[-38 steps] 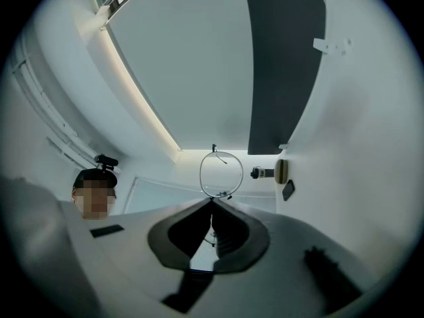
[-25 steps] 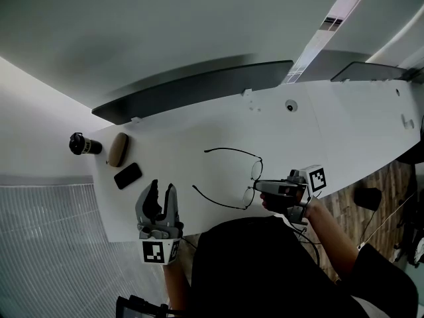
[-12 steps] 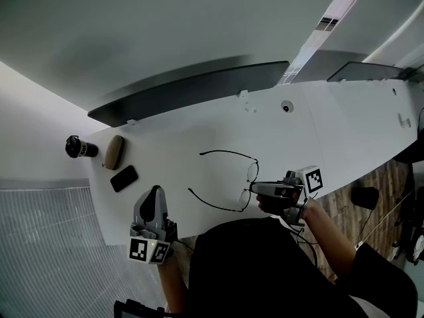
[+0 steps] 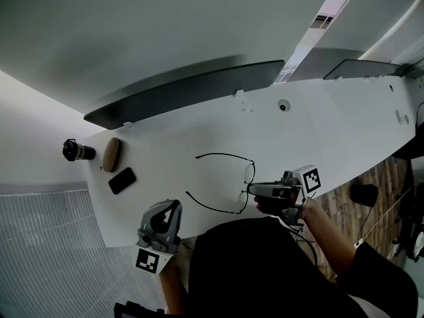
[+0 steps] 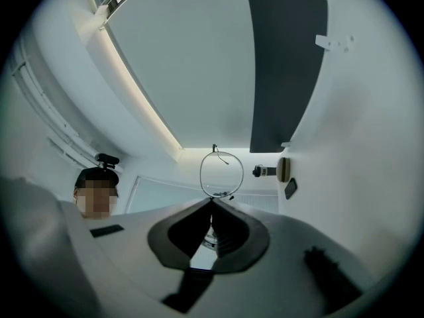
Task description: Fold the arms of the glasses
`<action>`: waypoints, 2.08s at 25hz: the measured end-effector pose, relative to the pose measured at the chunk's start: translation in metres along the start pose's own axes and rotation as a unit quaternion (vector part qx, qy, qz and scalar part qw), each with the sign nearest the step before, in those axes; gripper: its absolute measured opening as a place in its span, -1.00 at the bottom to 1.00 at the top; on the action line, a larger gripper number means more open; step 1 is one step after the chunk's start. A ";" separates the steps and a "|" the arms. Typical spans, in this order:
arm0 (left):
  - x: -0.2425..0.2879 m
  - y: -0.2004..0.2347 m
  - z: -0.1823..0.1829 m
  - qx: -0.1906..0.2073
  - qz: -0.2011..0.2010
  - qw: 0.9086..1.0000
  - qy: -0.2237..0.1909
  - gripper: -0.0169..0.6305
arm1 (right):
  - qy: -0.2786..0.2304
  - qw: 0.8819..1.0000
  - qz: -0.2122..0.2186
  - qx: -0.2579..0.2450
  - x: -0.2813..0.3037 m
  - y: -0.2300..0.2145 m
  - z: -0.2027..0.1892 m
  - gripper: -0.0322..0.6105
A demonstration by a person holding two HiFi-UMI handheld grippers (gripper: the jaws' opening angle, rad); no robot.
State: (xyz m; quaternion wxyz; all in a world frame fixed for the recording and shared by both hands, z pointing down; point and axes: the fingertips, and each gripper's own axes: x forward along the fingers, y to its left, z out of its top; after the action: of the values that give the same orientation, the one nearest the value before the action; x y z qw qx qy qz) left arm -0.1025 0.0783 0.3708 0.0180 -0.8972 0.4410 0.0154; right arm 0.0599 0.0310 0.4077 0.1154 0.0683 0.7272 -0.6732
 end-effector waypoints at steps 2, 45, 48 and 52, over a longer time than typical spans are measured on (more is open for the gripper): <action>0.004 -0.004 -0.002 -0.012 -0.014 1.000 0.004 -0.93 | -0.002 1.000 0.000 0.000 0.000 0.000 0.000 -0.87; 0.024 -0.008 -0.030 -0.617 -0.054 0.780 -0.090 -0.82 | 0.001 0.998 0.022 -0.053 0.009 0.014 0.005 -0.87; 0.024 -0.011 -0.023 -0.626 -0.074 0.769 -0.108 -0.55 | 0.000 0.998 0.024 -0.058 0.010 0.016 0.006 -0.87; 0.028 -0.014 -0.019 -0.635 -0.085 0.759 -0.115 -0.40 | 0.005 0.998 0.024 -0.058 0.011 0.016 0.006 -0.87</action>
State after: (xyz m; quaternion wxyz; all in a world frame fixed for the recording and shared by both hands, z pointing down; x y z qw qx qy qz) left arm -0.0743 0.0633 0.3889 -0.5038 -0.7284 0.2467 0.3934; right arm 0.0541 0.0261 0.3894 0.1317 0.0818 0.7638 -0.6266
